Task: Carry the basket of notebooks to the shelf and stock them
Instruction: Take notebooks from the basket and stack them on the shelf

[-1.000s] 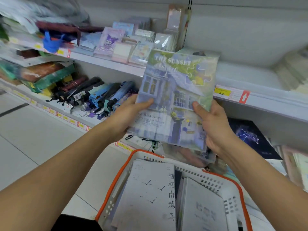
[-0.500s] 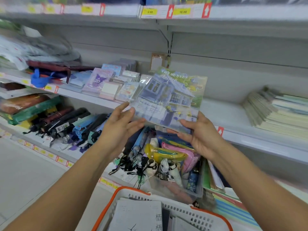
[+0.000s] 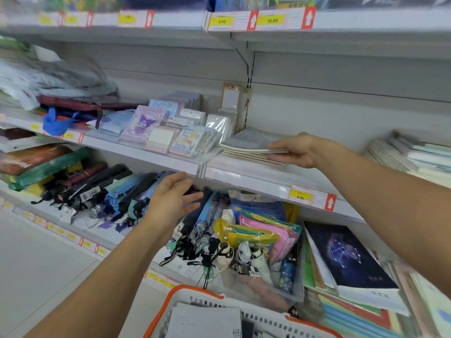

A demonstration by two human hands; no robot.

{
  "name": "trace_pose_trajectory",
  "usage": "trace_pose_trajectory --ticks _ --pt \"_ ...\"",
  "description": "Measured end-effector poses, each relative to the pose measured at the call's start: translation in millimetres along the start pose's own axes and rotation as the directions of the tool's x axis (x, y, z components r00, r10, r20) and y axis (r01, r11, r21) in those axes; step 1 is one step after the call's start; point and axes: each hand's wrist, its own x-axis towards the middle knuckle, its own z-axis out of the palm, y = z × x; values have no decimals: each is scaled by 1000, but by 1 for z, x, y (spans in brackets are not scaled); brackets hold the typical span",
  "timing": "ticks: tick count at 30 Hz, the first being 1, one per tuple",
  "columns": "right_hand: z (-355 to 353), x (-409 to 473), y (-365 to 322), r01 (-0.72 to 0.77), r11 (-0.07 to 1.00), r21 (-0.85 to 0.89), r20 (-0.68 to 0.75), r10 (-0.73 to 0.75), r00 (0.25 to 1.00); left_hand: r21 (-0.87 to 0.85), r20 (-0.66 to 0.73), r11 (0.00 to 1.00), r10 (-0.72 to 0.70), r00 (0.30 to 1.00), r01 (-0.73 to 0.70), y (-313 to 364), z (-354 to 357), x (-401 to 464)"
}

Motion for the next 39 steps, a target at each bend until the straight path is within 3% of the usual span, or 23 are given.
trace_pose_trajectory --ticks 3,6,7,11,16,18,22,26,30,32,34,35,37,38,39 --pt "5 8 9 62 911 -409 -134 -127 983 41 -10 999 -5 1000 5 -5 -2 3" --pt "7 15 13 51 695 -717 -157 -233 960 45 -32 999 -10 999 12 -7 -4 5" --pt "9 16 14 36 672 -739 -175 -243 954 49 -37 999 -17 999 19 -8 -5 5" --pt "12 25 15 34 764 -644 -249 -251 936 63 -46 996 -55 997 57 -10 -6 6" --pt "-2 36 9 -36 685 -728 -218 -181 959 144 -38 986 -74 997 79 -14 -10 4" --pt "-12 37 7 -57 596 -801 -174 -141 974 159 -32 983 -86 996 90 -16 -11 3" --pt "-15 45 7 14 509 -861 -95 -188 978 192 -25 976 -103 994 106 -18 -10 3" --pt "-5 52 12 6 428 -904 -104 -234 967 202 -24 972 -118 993 121 -20 -6 3" --pt "-2 51 16 19 490 -871 -115 -241 964 225 -5 966 -130 991 128 -23 -4 1" --pt "2 34 15 20 463 -886 -123 -277 953 262 -2 956 -133 991 129 -25 -6 -2" --pt "7 8 20 68 405 -912 -135 -451 882 366 0 918 -164 986 153 -28 -7 -4" --pt "13 -11 30 151 418 -896 -134 -580 804 447 11 878 -199 980 173 -32 -9 -6" --pt "33 -54 71 465 398 -791 -99 -832 546 646 69 739 -306 949 191 -38 -12 -10" --pt "44 -74 103 563 395 -726 -96 -868 487 762 94 623 -375 922 176 -43 -14 -13" --pt "56 -93 139 579 429 -693 -75 -842 535 874 106 468 -443 890 129 -47 -17 -15"
